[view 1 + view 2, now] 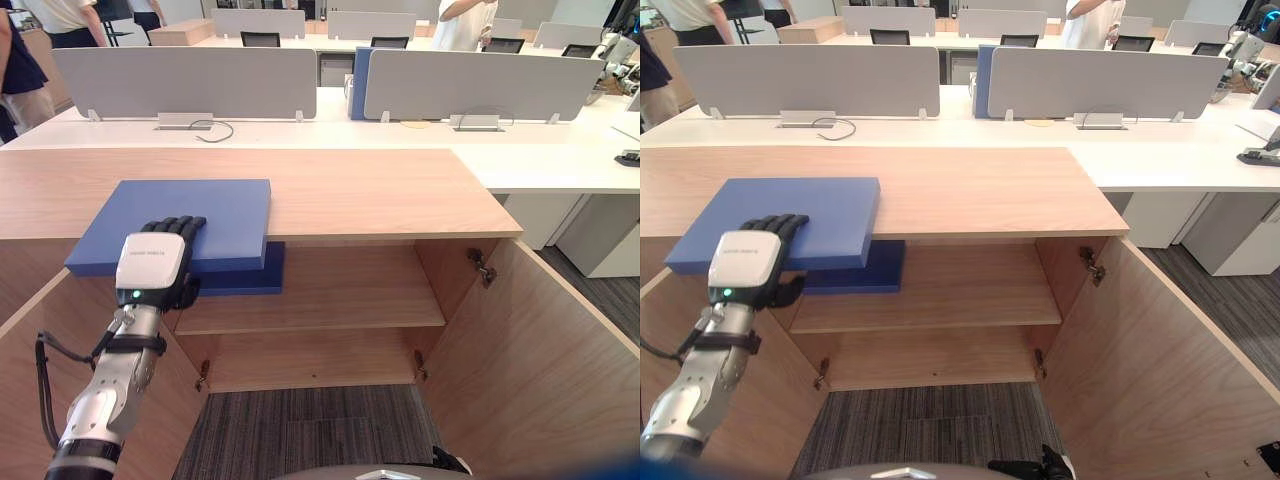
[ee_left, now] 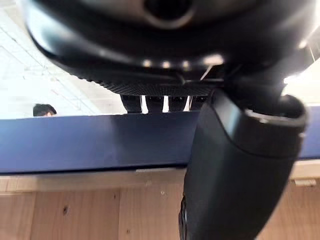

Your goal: Walk over to the cabinet, pick up the folder, carry it to the office cabinet, place the folder inside the office cabinet, then close the office cabinet door

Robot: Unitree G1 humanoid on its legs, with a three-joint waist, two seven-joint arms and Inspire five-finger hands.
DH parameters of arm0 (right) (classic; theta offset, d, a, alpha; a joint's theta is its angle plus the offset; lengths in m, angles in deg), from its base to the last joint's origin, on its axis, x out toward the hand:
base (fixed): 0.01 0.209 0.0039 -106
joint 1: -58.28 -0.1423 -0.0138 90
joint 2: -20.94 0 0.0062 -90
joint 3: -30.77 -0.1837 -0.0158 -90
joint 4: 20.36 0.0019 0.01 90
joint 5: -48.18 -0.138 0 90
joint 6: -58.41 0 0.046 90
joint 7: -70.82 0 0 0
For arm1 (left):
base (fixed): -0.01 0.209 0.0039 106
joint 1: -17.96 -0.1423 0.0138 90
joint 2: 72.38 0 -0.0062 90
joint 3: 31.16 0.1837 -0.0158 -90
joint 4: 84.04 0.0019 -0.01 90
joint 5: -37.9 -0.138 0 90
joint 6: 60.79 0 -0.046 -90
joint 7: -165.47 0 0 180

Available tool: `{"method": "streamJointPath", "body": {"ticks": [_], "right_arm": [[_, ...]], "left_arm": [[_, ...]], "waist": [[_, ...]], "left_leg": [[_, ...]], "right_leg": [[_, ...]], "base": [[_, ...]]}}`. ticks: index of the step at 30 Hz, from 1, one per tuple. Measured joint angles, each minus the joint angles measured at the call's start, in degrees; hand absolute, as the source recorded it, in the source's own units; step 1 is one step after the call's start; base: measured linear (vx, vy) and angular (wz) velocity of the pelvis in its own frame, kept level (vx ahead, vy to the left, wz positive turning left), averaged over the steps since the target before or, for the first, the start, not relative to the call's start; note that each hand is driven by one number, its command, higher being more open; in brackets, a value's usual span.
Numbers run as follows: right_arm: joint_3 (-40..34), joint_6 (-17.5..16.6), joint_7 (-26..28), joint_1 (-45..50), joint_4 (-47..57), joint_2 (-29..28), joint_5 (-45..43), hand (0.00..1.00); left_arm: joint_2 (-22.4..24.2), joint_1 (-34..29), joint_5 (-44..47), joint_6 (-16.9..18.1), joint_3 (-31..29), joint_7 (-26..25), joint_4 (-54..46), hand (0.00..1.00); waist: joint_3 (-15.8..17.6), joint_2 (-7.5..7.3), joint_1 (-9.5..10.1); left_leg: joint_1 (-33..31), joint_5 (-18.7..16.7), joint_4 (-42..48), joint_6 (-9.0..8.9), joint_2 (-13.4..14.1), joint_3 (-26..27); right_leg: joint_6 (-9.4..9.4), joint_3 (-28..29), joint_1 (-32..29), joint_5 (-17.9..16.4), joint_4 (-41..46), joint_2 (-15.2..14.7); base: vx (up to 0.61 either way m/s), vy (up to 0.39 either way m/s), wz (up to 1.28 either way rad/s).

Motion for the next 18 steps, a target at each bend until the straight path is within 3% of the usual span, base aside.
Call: {"method": "streamJointPath", "body": {"ticks": [5,13,17,18], "right_arm": [[0.0,0.0,0.0,0.0,0.0,0.0,0.0,1.00],[-0.1,0.0,0.0,-0.4,0.1,-0.1,0.0,1.00],[-0.1,0.1,0.0,-0.5,0.1,-0.1,0.0,1.00],[0.0,0.1,-0.1,-0.5,0.0,-0.2,-0.1,1.00]], "left_arm": [[-0.1,4.4,0.1,-1.0,0.0,-1.6,0.3,0.00],[-2.5,6.0,-0.1,-0.7,1.3,-2.0,-0.8,0.00],[-1.2,3.9,0.0,-1.5,1.1,-0.9,-5.5,0.00],[1.9,0.5,0.8,-1.3,0.1,-0.3,-11.5,0.00]], "waist": [[0.0,-0.02,-0.19],[-0.1,-0.15,-1.29],[-0.1,-0.45,-1.28],[-0.2,-0.66,-1.22]], "left_leg": [[0.5,0.2,-0.5,0.03,-0.1,0.4],[0.8,0.8,-1.4,0.11,-0.3,0.4],[0.5,0.8,-1.4,0.18,-0.4,0.3],[-0.2,0.8,-1.3,0.19,-0.4,0.3]], "right_leg": [[0.06,0.4,0.0,0.2,0.0,-0.1],[0.15,0.4,0.0,0.3,0.0,-0.2],[0.19,0.4,-0.3,0.3,0.0,-0.3],[0.20,0.4,-0.7,0.3,0.0,-0.4]], "base": [[-0.03,0.002,-0.04],[0.00,0.000,0.00],[0.00,0.000,0.00],[0.00,0.000,0.00]]}}
